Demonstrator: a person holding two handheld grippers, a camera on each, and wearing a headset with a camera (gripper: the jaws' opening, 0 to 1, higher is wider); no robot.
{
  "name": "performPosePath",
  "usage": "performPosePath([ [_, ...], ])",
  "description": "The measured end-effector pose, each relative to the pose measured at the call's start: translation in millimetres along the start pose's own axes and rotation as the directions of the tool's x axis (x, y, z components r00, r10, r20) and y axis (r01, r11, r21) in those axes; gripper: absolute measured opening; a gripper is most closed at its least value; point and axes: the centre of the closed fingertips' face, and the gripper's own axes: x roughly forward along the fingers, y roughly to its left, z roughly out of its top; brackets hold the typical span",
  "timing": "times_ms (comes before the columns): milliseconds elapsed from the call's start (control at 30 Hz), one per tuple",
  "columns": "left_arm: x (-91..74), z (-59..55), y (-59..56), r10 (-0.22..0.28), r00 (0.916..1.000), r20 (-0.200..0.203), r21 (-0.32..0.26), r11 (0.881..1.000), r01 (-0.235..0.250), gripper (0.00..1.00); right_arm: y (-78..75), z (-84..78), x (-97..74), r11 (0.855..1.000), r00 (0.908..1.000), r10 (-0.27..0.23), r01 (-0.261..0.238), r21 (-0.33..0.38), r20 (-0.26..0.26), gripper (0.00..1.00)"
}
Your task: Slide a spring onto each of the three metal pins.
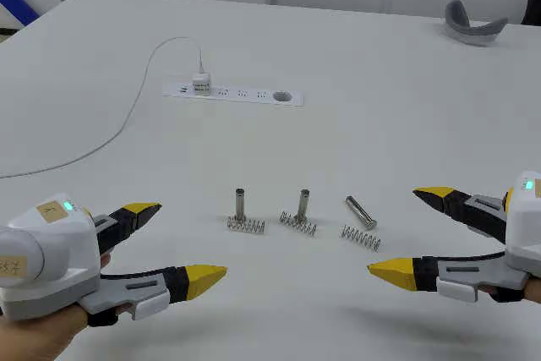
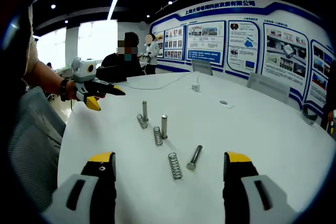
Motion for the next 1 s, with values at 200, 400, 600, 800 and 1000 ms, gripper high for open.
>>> performPosePath([
  [200,0.0,0.0,0.2,0.001,1.0000,0.000,0.000,1.000,-0.001,0.83,0.1,0.0,-0.3,1.000,1.0000,-0.001,0.001,0.001,0.000,0.86],
  [400,0.2,1.0,-0.1,0.002,1.0000,0.003,-0.001,1.000,-0.002,0.83,-0.3,0.3,-0.3,1.000,1.0000,-0.003,0.003,0.002,0.000,0.86],
  [600,-0.3,0.9,1.0,0.003,1.0000,0.003,-0.001,1.000,-0.003,0.83,-1.0,1.6,-0.4,1.000,1.0000,-0.006,0.006,0.001,0.001,0.85],
  [800,0.0,1.5,1.2,0.004,1.0000,0.005,-0.001,1.000,-0.004,0.83,-1.9,2.0,-0.4,1.000,1.0000,-0.009,0.009,0.002,0.001,0.85],
  [1000,0.0,2.3,0.9,0.005,1.0000,0.008,0.000,1.000,-0.005,0.83,-4.6,2.7,-0.7,1.000,0.9999,-0.013,0.013,0.002,0.003,0.85],
])
